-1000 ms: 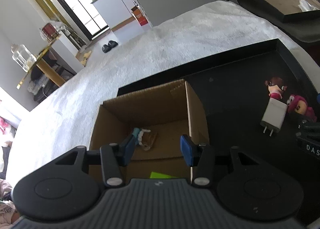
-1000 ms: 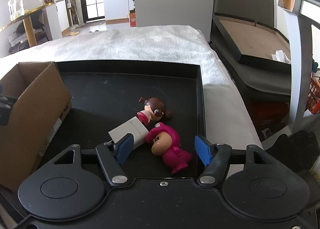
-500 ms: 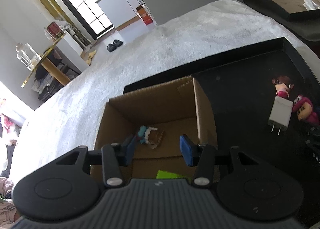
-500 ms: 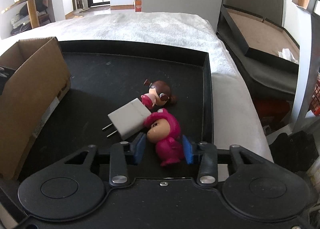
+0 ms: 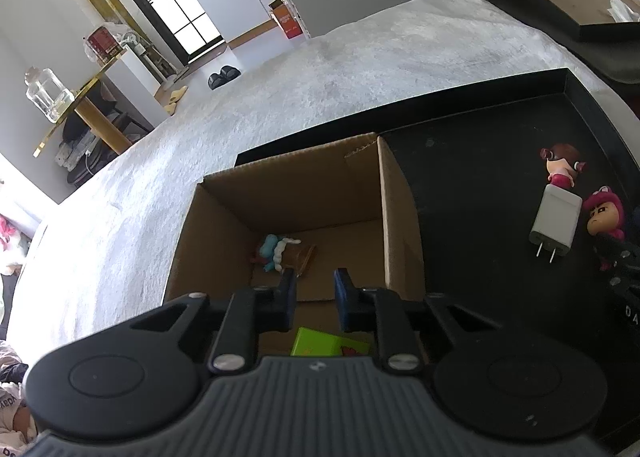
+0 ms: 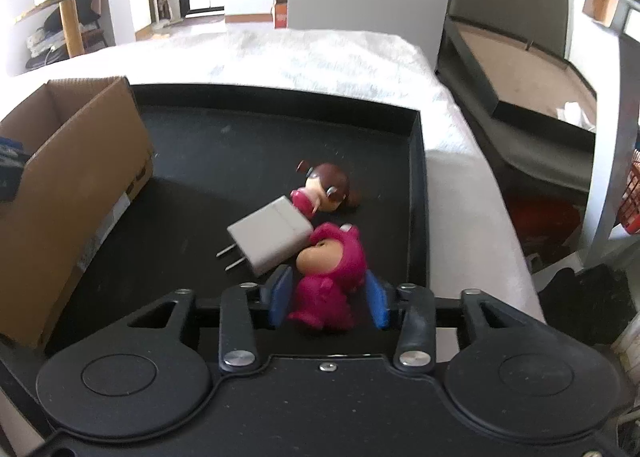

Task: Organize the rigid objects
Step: 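Close the right gripper around the pink hooded figurine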

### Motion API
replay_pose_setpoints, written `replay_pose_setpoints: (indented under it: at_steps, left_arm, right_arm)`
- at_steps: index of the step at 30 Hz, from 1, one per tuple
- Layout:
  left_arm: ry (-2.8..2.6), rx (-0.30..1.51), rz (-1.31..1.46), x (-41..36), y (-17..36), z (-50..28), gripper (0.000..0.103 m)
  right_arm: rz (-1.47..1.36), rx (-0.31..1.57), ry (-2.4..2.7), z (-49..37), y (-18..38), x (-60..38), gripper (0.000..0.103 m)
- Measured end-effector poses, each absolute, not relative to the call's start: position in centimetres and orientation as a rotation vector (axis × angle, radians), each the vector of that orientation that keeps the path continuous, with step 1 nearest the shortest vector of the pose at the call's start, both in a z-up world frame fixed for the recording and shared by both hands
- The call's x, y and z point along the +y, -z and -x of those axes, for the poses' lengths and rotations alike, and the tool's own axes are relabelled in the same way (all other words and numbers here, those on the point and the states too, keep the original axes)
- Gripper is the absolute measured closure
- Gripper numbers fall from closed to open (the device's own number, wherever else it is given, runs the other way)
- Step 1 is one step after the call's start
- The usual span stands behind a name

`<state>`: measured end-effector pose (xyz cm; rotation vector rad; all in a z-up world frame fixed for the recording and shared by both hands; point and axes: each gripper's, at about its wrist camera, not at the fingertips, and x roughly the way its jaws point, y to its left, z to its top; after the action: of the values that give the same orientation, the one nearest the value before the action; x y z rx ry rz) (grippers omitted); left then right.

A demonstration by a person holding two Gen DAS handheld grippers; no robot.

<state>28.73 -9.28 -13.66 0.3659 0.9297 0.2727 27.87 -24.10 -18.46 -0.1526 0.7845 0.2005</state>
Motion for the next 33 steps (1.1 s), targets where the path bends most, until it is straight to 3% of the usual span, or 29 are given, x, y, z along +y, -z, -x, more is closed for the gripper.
replay_pose_setpoints:
  at_steps: [4,8,13,16,17,18,21,33]
  left_arm:
    - [-0.279,0.925,-0.364,-9.2,13.9,-28.9,0.084]
    - [-0.277,0.922,-0.358,-9.2,13.9,-28.9,0.084]
    - [-0.264,0.917,-0.356,-9.0,13.8,-28.7,0.091]
    - [-0.255,0.922,-0.342,-8.7,13.7,-28.7,0.093]
    - [-0.253,0.924,-0.338,-8.7,13.7,-28.6,0.094]
    - [-0.250,0.926,-0.331,-8.6,13.7,-28.6,0.095]
    - [-0.239,0.925,-0.321,-8.5,13.6,-28.7,0.099]
    - [-0.212,0.910,-0.326,-9.7,13.3,-29.3,0.100]
  right_arm:
    - [0.155,0.773,-0.192,-28.2,18.6,-24.0,0.050]
    - [0.171,0.775,-0.208,-28.6,18.9,-23.4,0.050]
    - [0.196,0.794,-0.190,-29.0,19.6,-23.1,0.050]
    - [0.174,0.834,-0.196,-29.2,20.1,-23.3,0.056]
    - [0.165,0.851,-0.203,-29.2,20.3,-23.3,0.065]
    - [0.151,0.855,-0.211,-29.1,20.2,-23.4,0.066]
    - [0.134,0.873,-0.225,-28.8,20.0,-23.5,0.068]
    - [0.082,0.870,-0.221,-27.7,19.3,-24.5,0.069]
